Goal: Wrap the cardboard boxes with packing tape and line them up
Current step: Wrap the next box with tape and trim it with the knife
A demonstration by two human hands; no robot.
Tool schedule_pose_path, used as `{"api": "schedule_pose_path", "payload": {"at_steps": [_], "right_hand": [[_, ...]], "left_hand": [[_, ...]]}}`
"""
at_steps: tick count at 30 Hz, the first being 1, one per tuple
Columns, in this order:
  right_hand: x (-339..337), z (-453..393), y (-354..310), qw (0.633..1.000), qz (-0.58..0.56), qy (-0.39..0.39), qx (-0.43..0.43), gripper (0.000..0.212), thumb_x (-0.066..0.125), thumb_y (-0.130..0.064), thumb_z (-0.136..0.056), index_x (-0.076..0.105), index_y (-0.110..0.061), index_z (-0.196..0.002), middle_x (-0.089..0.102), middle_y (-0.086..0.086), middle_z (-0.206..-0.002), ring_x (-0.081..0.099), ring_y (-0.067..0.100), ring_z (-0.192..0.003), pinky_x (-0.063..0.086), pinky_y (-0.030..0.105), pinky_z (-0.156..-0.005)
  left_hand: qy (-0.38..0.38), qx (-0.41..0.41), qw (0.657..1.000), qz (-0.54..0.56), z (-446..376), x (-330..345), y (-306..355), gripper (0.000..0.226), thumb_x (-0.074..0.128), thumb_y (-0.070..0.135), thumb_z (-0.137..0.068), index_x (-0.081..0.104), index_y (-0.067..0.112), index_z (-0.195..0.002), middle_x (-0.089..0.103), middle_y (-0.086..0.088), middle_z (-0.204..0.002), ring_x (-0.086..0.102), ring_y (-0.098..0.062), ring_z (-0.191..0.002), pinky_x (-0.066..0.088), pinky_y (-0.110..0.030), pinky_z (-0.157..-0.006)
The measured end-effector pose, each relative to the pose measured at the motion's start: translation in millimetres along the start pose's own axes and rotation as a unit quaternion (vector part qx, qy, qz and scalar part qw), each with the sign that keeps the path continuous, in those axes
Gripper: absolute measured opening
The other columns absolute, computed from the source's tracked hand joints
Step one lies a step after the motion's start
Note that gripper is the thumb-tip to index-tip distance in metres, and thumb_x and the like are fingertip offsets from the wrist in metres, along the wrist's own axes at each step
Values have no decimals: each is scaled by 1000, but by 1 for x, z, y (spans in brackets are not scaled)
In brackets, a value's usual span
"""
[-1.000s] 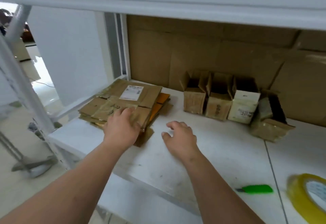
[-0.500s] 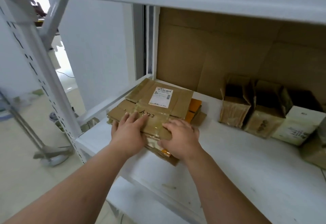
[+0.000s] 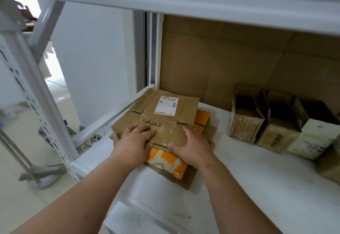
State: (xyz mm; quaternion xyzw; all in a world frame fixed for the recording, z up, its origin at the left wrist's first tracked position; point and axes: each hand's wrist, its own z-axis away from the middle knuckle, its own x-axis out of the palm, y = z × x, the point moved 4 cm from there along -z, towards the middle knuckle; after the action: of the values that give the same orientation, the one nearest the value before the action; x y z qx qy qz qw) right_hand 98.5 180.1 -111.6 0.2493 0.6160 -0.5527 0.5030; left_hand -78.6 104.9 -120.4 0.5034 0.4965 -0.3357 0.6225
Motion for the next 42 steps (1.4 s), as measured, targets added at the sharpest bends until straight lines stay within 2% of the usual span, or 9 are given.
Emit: {"api": "schedule_pose_path", "payload": {"at_steps": [12, 15, 18, 21, 24, 28, 32, 36, 42], "right_hand": [[6, 37, -16, 966, -220, 101, 88, 126, 81, -47, -71, -15, -38, -152, 49, -5, -145, 45, 26, -134, 27, 50, -114], [9, 48, -18, 970, -190, 115, 98, 103, 76, -51, -77, 4, -42, -151, 52, -8, -141, 48, 24, -131, 28, 48, -111], [17, 57, -22, 983, -93, 109, 113, 72, 62, -52, -88, 25, -45, -149, 51, -9, -142, 44, 20, -133, 26, 49, -110], [23, 63, -23, 981, -51, 132, 130, 61, 55, -55, -90, 36, -41, -147, 38, -9, -154, 32, 21, -141, 24, 50, -111], [19, 73, -18, 962, -132, 198, 131, 55, 58, -46, -90, 42, -41, -143, 35, -8, -153, 30, 21, -140, 25, 47, -112], [4, 93, 0, 845, -431, 287, 134, 46, 56, -41, -95, 46, -36, -140, 46, -6, -144, 43, 21, -136, 37, 46, -112], [-25, 127, 29, 764, -537, 342, 105, 56, 58, -32, -98, 35, -30, -148, 48, -6, -141, 45, 17, -132, 36, 34, -107], [-50, 173, 83, 752, -535, 370, 106, 82, 64, -39, -92, 12, -36, -156, 22, -8, -161, 22, 15, -148, 25, 46, -120], [-90, 258, 162, 744, -571, 339, 76, 67, 63, -38, -94, 26, -46, -149, 51, -11, -143, 52, 15, -126, 43, 49, -109]], "left_hand": [[180, 52, 982, 24, 1, -55, -3, 46, 19, 47, -102, 53, 39, -132, 55, 4, -134, 38, -30, -130, 2, -63, -117], [260, 53, 957, 115, 7, -70, -6, 43, 26, 40, -104, 60, 27, -127, 61, -3, -124, 44, -33, -124, 6, -60, -117], [327, 50, 908, 257, 14, -88, -7, 41, 28, 33, -104, 63, 15, -117, 65, -9, -109, 56, -36, -109, 31, -62, -107], [363, 50, 852, 374, 24, -105, -8, 36, 31, 35, -103, 60, 15, -110, 60, 2, -95, 58, -26, -94, 47, -40, -92], [348, 64, 840, 410, 42, -114, -2, 22, 35, 27, -107, 54, 19, -100, 54, 11, -81, 53, 4, -77, 35, -4, -65], [305, 47, 812, 495, 62, -108, 6, 24, 34, 32, -107, 53, 29, -92, 56, 13, -80, 51, 12, -71, 38, -6, -63], [237, 27, 806, 542, 85, -92, 30, 26, 32, 40, -106, 55, 35, -96, 59, 17, -88, 53, 9, -78, 39, -8, -67], [169, 7, 773, 611, 110, -66, 68, 26, 35, 42, -106, 57, 44, -91, 58, 23, -98, 55, 8, -92, 41, -14, -77], [122, -10, 752, 648, 157, -23, 150, 22, 34, 35, -108, 51, 33, -122, 53, 20, -106, 51, -1, -97, 33, -25, -93]]}}
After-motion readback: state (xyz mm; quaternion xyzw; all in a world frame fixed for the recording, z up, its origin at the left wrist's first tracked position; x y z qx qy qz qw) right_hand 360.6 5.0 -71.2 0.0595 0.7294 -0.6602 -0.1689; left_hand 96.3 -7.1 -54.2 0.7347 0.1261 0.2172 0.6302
